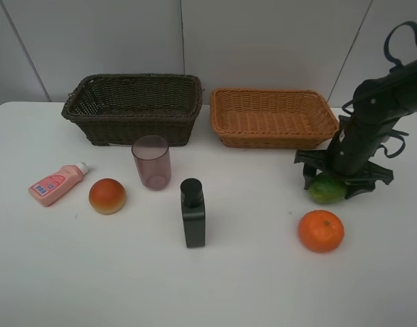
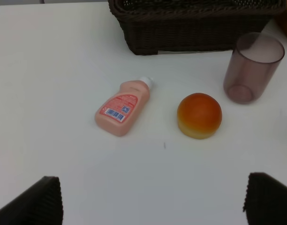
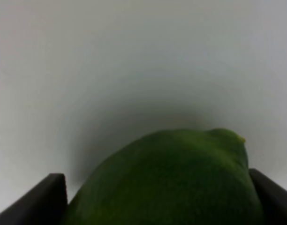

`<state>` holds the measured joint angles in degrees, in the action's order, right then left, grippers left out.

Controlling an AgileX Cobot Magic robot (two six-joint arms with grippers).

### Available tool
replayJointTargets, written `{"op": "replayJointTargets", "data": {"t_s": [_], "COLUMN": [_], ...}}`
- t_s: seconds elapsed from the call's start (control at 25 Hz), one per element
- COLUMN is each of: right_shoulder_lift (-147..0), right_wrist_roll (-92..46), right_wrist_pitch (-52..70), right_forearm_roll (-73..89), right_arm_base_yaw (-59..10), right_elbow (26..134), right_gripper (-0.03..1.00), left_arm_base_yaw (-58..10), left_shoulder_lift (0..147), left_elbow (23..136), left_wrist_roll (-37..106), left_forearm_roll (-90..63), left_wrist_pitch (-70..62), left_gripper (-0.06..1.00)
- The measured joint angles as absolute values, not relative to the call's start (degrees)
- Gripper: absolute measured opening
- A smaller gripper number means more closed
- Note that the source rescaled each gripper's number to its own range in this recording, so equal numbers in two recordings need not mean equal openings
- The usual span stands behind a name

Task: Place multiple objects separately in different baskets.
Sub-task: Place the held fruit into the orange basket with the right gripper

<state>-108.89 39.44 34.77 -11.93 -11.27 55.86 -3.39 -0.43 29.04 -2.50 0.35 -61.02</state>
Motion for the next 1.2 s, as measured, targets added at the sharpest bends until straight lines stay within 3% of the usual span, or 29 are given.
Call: {"op": "replayJointTargets", "data": {"t_s": [0.24,0.4,0.76,1.2], "right_shoulder_lift": [-108.9,-107.9,-110.9,-128.0], "right_wrist_roll": [39.4,34.6,17.8,17.2], "right_wrist_pitch": [36.6,44.4,64.0,64.7], "right_forearm_roll": [-11.2,-11.3,-9.4,-10.9], "right_arm_base_yaw": [-11.4,-13.2,-16.2,-17.2], "right_elbow": [56.9,62.6,87.8,115.9], "right_gripper": [0.64,0.64,0.64,0.64], "left_arm_base_yaw": [-3.4,-3.4,-3.4,-3.4], "left_shoulder_lift": [-0.4,-0.4,-0.4,-0.4], "left_elbow": [29.0,29.0,29.0,29.0], "left_wrist_roll": [-2.5,-2.5,-2.5,-2.5], "left_forearm_roll": [0.3,0.3,0.3,0.3], "left_wrist_pitch": [-61.0,-61.0,-61.0,-61.0], "left_gripper": [1.00,1.00,1.00,1.00]}}
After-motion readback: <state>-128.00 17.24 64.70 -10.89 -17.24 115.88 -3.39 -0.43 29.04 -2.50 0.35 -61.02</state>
